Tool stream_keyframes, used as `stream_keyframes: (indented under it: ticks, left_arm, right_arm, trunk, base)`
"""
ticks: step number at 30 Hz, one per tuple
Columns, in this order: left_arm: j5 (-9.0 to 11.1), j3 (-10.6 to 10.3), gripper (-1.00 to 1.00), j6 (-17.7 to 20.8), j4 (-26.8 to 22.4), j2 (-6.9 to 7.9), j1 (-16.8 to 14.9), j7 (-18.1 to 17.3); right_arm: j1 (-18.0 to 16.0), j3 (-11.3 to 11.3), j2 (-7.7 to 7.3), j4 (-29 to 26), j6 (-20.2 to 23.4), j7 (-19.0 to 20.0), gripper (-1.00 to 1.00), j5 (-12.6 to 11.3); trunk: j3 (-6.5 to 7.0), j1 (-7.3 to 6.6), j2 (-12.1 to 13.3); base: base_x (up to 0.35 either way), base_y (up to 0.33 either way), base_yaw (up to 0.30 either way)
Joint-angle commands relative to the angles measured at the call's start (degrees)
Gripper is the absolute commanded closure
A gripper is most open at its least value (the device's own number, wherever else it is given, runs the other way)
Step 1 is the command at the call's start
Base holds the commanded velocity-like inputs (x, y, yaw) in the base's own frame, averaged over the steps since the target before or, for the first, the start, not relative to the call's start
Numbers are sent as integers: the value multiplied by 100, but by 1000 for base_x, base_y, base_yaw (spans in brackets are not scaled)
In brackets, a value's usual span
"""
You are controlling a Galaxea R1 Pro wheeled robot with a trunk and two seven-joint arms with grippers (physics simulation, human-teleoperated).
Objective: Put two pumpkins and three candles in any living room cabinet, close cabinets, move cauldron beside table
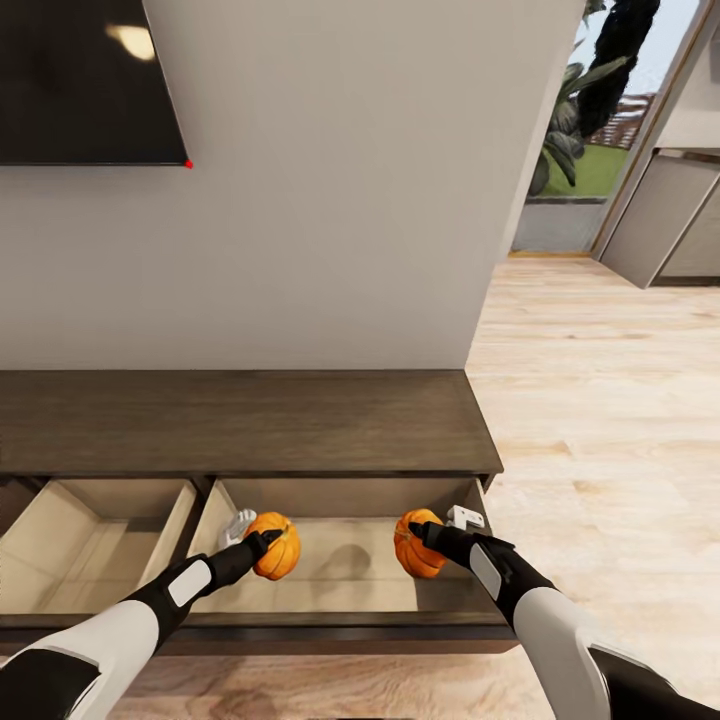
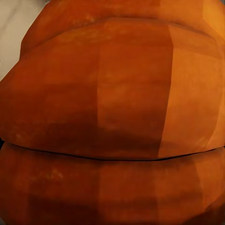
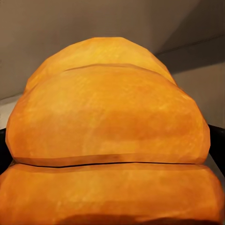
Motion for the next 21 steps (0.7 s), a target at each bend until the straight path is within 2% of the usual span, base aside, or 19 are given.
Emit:
stream_keyframes:
  ticks: [1,3,11,21]
  left_arm:
    - [-3,-11,100,-116,2,-12,0,-1]
    - [-6,-20,100,-299,6,-19,0,-1]
    - [-7,-24,100,-531,1,-12,0,-1]
    - [-10,-24,100,-576,0,-11,0,-1]
  right_arm:
    - [0,1,0,-1,3,-5,100,-6]
    - [0,3,0,-1,7,-5,100,-4]
    - [0,4,2,-1,15,-5,100,-2]
    - [0,4,0,-1,15,-5,100,-5]
  trunk:
    - [-6,0,0]
    - [-22,0,0]
    - [-92,0,0]
    - [-180,0,0]
  base:
    - [0,0,49]
    - [0,0,64]
    - [0,0,74]
    - [0,0,75]
